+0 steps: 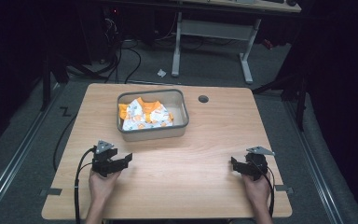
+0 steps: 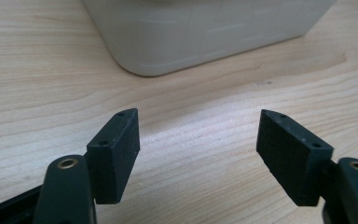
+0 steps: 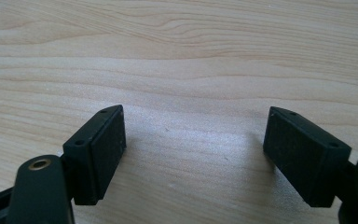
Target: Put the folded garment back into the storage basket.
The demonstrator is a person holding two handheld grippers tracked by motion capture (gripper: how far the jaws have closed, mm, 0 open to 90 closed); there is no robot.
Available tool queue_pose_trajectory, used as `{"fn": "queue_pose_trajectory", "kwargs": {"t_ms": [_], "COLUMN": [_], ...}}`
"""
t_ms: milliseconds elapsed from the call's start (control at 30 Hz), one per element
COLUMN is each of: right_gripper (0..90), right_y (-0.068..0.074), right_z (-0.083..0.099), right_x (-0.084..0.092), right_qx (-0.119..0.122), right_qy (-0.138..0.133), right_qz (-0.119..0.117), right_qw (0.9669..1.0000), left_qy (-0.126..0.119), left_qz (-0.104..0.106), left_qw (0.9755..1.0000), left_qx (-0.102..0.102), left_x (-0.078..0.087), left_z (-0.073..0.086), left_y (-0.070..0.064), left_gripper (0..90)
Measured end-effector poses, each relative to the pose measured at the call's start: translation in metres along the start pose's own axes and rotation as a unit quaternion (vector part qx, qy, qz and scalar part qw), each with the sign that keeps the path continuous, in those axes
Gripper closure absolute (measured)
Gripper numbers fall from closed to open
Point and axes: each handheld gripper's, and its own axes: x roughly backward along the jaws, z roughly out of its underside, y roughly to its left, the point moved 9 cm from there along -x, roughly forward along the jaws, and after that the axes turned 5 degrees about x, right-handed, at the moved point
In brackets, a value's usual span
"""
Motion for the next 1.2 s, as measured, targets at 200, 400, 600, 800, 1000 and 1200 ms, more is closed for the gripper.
{"fn": "queue_pose_trajectory", "kwargs": {"t_ms": [200,400,600,800,1000,1200], "right_gripper": [21.2,21.2,21.2,21.2,21.2,21.2], "right_y": [0.0,0.0,0.0,0.0,0.0,0.0], "right_z": [0.0,0.0,0.0,0.0,0.0,0.0], "right_x": [0.0,0.0,0.0,0.0,0.0,0.0], "right_qx": [0.0,0.0,0.0,0.0,0.0,0.0], "right_qy": [0.0,0.0,0.0,0.0,0.0,0.0], "right_qz": [0.0,0.0,0.0,0.0,0.0,0.0], "right_qw": [1.0,1.0,1.0,1.0,1.0,1.0], "left_qy": [0.009,0.015,0.018,0.018,0.018,0.023], "left_qz": [-0.007,-0.016,-0.019,-0.026,-0.041,-0.055], "left_qw": [0.9999,0.9995,0.9993,0.9988,0.9974,0.9957], "left_qx": [-0.011,-0.023,-0.028,-0.038,-0.056,-0.071], "left_x": [-0.007,-0.012,-0.017,-0.022,-0.025,-0.026], "left_z": [0.004,0.008,0.011,0.013,0.014,0.015], "left_y": [-0.003,-0.005,-0.007,-0.011,-0.014,-0.015], "left_gripper": [30.5,30.5,30.5,30.4,30.2,29.4]}}
